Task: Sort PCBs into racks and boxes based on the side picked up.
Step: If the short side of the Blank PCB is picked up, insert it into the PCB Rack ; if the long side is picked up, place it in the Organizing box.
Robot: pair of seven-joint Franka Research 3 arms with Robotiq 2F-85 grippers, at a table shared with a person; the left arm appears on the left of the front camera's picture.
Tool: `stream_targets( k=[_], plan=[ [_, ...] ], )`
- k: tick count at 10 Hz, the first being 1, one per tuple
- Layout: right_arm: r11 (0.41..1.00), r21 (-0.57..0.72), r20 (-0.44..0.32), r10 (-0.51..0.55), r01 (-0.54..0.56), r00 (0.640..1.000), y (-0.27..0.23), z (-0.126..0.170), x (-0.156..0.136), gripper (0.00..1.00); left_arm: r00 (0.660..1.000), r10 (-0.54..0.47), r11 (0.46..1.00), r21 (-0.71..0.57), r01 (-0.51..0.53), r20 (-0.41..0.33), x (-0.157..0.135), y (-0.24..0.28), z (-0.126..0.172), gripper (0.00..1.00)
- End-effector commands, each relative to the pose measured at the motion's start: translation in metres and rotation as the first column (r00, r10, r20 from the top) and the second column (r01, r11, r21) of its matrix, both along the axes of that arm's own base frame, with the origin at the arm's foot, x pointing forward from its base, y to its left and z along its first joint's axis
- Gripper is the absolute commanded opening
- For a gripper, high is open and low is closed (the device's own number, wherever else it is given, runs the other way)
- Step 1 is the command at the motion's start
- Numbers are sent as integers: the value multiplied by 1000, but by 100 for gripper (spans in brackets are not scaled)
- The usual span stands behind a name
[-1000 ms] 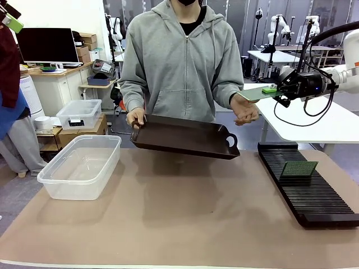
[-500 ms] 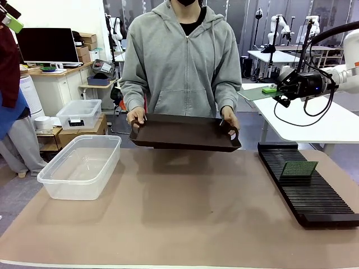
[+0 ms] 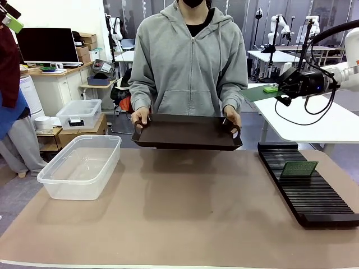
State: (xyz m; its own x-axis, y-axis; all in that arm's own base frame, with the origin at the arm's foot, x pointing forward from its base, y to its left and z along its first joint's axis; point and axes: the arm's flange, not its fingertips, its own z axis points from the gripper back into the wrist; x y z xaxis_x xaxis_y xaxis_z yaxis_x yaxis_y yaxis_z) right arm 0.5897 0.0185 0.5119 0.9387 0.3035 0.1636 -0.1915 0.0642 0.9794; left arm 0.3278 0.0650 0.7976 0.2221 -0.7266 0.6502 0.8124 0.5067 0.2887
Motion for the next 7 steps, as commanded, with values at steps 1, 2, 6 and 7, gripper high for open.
stream_targets(
  k=[1,2,6,7],
  plan=[
    [997,-71,248,45,-28,968,-13,15,-20,2,1000,2,1000,3,-2,-1,0,0,-1,100],
    [987,-158,385,101,-42,917,-17,21,-32,2,1000,2,1000,3,-2,-1,0,0,-1,100],
    [974,-226,702,151,16,696,-66,31,-89,2,1000,2,1000,3,-2,-1,0,0,-1,100],
    [984,-170,739,98,43,667,-81,25,-102,2,1000,2,1000,3,-2,-1,0,0,-1,100]
  ],
)
